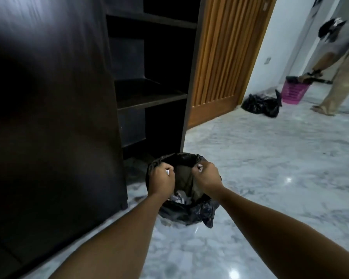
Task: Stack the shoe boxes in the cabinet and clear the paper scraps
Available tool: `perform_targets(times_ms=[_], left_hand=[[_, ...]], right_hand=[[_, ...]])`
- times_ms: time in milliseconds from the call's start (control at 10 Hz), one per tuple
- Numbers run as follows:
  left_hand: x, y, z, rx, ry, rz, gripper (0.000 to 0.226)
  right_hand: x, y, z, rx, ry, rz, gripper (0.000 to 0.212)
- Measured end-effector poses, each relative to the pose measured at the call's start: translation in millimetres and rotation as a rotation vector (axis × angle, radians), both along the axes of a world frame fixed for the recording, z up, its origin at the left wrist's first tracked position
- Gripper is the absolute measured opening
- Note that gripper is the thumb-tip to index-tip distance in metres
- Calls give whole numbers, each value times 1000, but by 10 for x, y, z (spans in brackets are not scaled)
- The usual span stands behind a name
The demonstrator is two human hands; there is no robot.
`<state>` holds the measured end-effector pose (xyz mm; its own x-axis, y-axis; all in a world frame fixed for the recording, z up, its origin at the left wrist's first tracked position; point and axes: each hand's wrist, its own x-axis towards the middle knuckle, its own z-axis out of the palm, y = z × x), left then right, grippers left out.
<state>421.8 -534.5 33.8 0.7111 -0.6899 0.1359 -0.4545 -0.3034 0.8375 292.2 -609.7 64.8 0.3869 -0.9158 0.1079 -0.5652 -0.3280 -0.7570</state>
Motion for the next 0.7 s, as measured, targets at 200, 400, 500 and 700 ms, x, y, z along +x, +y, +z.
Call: perform_targets(times_ms=[200,400,500,700], left_hand=[[-47,-314,-121,60,117,-28,19],[-108,-390,-151,259,57,27,27],[-108,-397,-132,249,71,28,28],[-99,-388,-141,196,66,44,27]], right_hand=[[173,-205,-184,81,10,-43,39],[251,-533,-540,252,21,-80,69],[305,-821,-821,340,-2,-97,114],[233,-420,-363,270,-86,-58,68]])
